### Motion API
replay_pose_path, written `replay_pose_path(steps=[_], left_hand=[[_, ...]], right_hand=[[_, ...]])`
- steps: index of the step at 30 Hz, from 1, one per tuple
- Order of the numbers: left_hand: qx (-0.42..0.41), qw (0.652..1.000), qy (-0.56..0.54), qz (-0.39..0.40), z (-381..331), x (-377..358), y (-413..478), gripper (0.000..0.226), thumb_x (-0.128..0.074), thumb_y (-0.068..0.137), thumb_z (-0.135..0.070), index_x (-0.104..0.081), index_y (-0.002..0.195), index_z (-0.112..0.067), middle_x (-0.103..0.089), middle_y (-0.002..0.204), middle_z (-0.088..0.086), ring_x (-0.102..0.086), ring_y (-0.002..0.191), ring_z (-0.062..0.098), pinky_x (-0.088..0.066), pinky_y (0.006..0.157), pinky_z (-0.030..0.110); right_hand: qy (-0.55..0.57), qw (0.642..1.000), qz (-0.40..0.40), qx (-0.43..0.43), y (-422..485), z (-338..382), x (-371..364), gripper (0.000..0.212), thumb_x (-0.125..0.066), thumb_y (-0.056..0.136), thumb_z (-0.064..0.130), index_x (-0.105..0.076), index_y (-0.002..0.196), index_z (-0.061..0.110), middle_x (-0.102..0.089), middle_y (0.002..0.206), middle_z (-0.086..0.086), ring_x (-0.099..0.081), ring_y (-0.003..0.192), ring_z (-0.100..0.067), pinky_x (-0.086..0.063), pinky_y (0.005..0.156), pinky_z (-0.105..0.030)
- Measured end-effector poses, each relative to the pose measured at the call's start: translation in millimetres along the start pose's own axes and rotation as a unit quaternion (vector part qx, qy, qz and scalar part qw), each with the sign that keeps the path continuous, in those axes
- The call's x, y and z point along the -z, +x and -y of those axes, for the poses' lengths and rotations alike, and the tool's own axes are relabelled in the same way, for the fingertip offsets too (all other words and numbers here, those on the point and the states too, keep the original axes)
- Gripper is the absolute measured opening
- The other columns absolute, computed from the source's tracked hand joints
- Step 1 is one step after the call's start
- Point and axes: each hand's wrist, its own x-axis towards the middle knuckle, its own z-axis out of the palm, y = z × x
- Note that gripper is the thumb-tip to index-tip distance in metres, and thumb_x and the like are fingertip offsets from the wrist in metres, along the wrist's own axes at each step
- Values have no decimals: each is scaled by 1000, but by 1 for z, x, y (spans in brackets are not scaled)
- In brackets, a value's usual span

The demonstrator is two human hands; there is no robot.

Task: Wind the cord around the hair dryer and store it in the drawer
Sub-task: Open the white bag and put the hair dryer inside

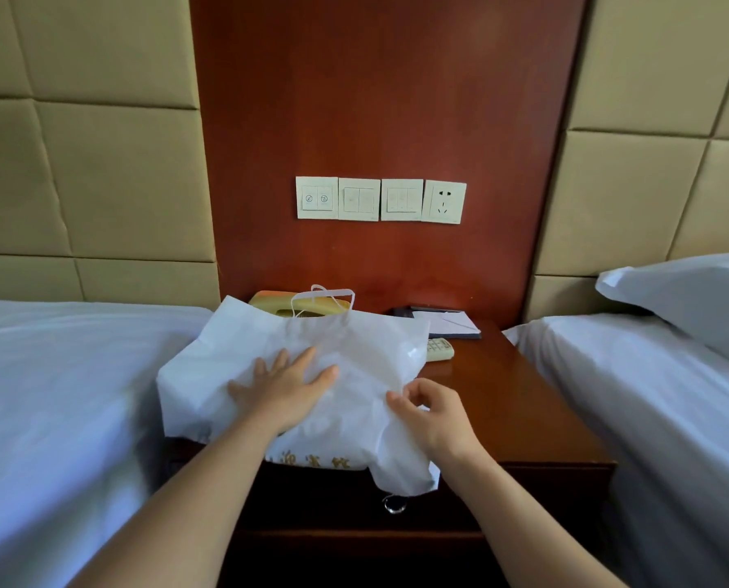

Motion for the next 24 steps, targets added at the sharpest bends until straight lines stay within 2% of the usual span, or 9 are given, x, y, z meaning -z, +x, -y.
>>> replay_pose_path(steps=[3, 7, 10, 13, 15, 18, 19, 21, 24], left_hand=[[1, 1000, 8, 8, -1, 2, -1, 65, -18, 87, -72, -13, 147, -47, -9, 161, -6, -5, 148, 28, -10, 110, 62], [0, 1000, 7, 2, 0, 0, -3, 65, -19, 86, -73, -15, 146, -48, -10, 160, -8, -7, 147, 28, -10, 110, 62], [1, 1000, 7, -2, 1, -1, -5, 66, -19, 86, -74, -16, 146, -47, -12, 160, -8, -9, 147, 28, -10, 110, 61], [7, 1000, 4, -7, 2, -3, -6, 66, -18, 86, -74, -15, 146, -48, -13, 160, -7, -11, 146, 28, -10, 110, 61], [10, 1000, 5, -10, 2, -3, -6, 66, -17, 86, -74, -14, 146, -48, -13, 160, -7, -12, 146, 27, -11, 110, 61], [15, 1000, 10, -14, 0, -5, -7, 67, -16, 85, -75, -14, 147, -47, -13, 160, -7, -13, 146, 27, -12, 111, 61], [16, 1000, 11, -15, 0, -5, -8, 67, -16, 86, -74, -13, 147, -47, -13, 160, -7, -12, 146, 27, -12, 111, 61], [17, 1000, 15, -20, 0, -7, -10, 67, -16, 86, -74, -14, 147, -47, -14, 160, -6, -13, 146, 27, -12, 110, 60], [19, 999, 16, -34, -3, -10, -13, 66, -16, 86, -73, -17, 146, -46, -19, 158, -6, -18, 144, 27, -15, 108, 58]], right_hand=[[-28, 997, 47, -62, 3, 4, 5, 40, -67, 84, 29, -42, 57, 15, -40, 53, 5, -36, 49, -8, -30, 49, -17], [-71, 988, 124, -57, 2, 1, 10, 50, -56, 92, 28, -28, 52, 16, -26, 52, 3, -24, 43, -8, -20, 45, -17], [-43, 989, 134, -35, -3, -2, 19, 42, -52, 94, 23, -36, 57, 10, -32, 57, -3, -33, 50, -10, -29, 54, -22], [-10, 996, 87, -33, -7, -8, 34, 40, -51, 94, 19, -43, 57, 8, -45, 56, -4, -44, 52, -10, -41, 59, -22], [42, 993, 71, -82, -10, -10, 37, 37, -49, 95, 21, -52, 63, 4, -51, 64, -8, -47, 57, -15, -44, 58, -26], [46, 979, 123, -155, -12, -4, 26, 40, -48, 95, 38, -66, 82, 4, -59, 76, -5, -54, 67, -17, -45, 55, -22], [21, 980, 135, -145, -12, -1, 22, 39, -50, 94, 39, -63, 73, 8, -56, 69, -3, -52, 63, -15, -41, 54, -20], [-39, 986, 140, -81, -11, 2, 16, 43, -53, 93, 30, -39, 55, 15, -35, 56, 1, -34, 52, -12, -25, 48, -20], [-49, 992, 118, -2, -12, 6, 18, 41, -51, 95, 20, -35, 59, 9, -27, 58, -4, -25, 52, -13, -20, 47, -22]])
